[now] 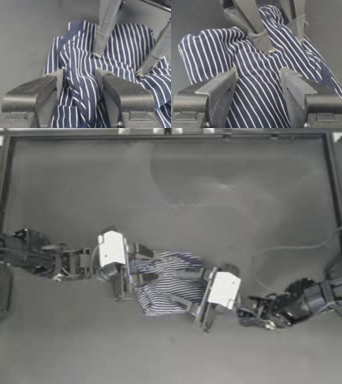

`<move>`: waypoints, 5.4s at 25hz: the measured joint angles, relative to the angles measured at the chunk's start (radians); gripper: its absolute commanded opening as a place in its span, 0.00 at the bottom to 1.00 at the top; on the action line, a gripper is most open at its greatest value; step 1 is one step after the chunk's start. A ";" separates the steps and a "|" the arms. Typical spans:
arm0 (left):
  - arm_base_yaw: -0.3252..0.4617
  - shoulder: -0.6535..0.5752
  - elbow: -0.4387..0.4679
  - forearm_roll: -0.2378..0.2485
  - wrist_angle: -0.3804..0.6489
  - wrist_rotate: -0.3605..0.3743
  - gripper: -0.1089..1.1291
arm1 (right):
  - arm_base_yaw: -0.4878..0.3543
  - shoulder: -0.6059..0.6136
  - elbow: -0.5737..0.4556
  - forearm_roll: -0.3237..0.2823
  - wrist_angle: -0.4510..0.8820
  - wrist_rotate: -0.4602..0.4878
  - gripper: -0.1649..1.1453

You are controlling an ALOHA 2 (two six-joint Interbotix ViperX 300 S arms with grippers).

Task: Fold shirt

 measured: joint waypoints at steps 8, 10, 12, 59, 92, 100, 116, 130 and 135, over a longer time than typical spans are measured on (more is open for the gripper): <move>-0.002 -0.003 -0.028 -0.005 0.034 0.005 0.75 | 0.003 -0.057 -0.003 0.002 -0.038 -0.015 0.79; -0.002 -0.017 -0.041 -0.003 0.074 0.009 0.74 | 0.005 -0.089 -0.002 0.003 -0.063 -0.021 0.79; -0.002 -0.043 -0.054 -0.003 0.121 0.025 0.74 | 0.002 -0.121 -0.003 0.003 -0.098 -0.034 0.79; -0.186 -0.071 0.005 -0.178 0.048 0.127 0.73 | -0.224 -0.207 0.023 -0.060 -0.368 -0.011 0.79; -0.175 -0.034 0.012 -0.221 0.046 0.123 0.73 | -0.204 -0.265 0.037 -0.038 -0.365 -0.069 0.79; -0.135 -0.112 0.014 -0.219 0.048 0.163 0.74 | -0.189 -0.354 0.064 0.040 -0.394 -0.129 0.79; -0.037 -0.141 0.017 -0.218 0.103 0.176 0.74 | -0.109 -0.431 0.067 0.124 -0.407 -0.196 0.79; -0.041 -0.014 0.017 -0.218 0.089 0.127 0.74 | -0.103 -0.442 0.067 0.166 -0.439 -0.238 0.79; -0.041 -0.009 0.015 -0.216 0.084 0.124 0.74 | -0.097 -0.442 0.067 0.167 -0.439 -0.261 0.79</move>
